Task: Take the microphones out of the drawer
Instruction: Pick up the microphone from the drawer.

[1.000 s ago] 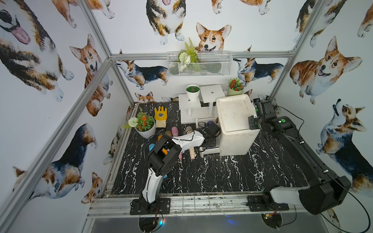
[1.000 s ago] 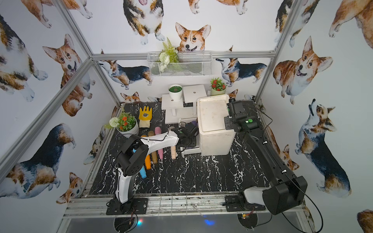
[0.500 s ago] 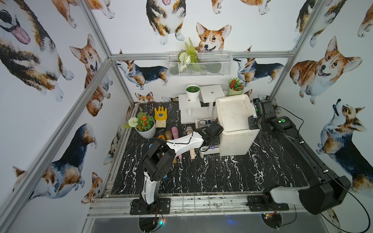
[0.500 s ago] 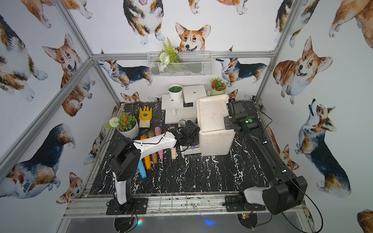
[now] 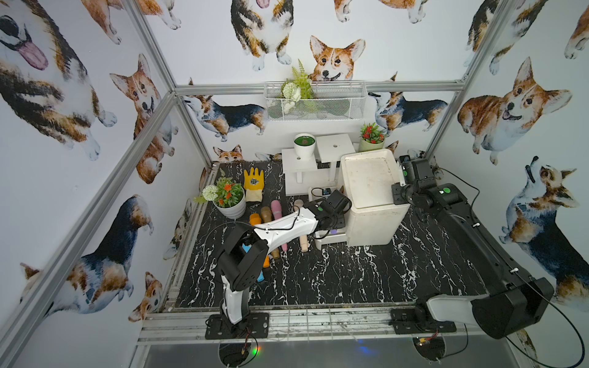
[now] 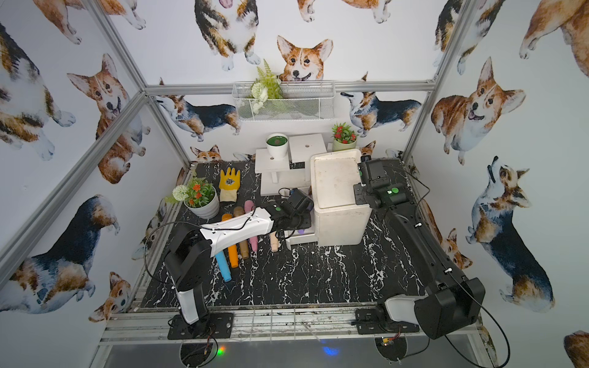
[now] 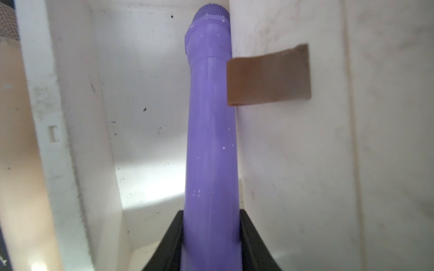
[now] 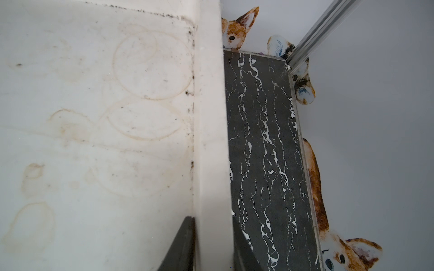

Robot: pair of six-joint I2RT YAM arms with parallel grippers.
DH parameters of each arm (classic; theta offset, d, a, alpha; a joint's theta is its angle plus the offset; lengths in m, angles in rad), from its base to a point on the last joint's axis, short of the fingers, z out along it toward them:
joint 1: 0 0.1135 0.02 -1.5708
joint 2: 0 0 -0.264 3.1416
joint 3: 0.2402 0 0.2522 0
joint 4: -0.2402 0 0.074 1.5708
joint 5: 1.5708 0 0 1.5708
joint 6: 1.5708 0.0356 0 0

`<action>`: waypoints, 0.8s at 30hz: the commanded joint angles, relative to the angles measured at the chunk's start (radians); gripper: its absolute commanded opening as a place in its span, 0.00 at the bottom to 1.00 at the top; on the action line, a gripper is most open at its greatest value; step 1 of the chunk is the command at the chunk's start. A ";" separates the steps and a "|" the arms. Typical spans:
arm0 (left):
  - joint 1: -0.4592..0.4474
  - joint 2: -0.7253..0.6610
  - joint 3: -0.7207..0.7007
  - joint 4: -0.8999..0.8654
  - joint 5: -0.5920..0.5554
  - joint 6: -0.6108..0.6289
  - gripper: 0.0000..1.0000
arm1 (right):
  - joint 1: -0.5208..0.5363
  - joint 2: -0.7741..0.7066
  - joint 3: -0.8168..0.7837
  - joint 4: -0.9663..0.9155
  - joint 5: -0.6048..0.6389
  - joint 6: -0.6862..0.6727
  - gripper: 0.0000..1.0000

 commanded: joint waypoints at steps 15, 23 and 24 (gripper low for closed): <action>-0.001 -0.114 -0.053 0.016 -0.035 0.024 0.00 | 0.013 0.026 -0.038 -0.256 -0.153 -0.044 0.26; -0.001 -0.143 -0.079 0.027 -0.073 0.021 0.00 | 0.014 0.021 -0.041 -0.256 -0.150 -0.045 0.26; -0.001 -0.155 -0.083 0.026 -0.080 0.025 0.00 | 0.013 0.019 -0.042 -0.254 -0.149 -0.045 0.26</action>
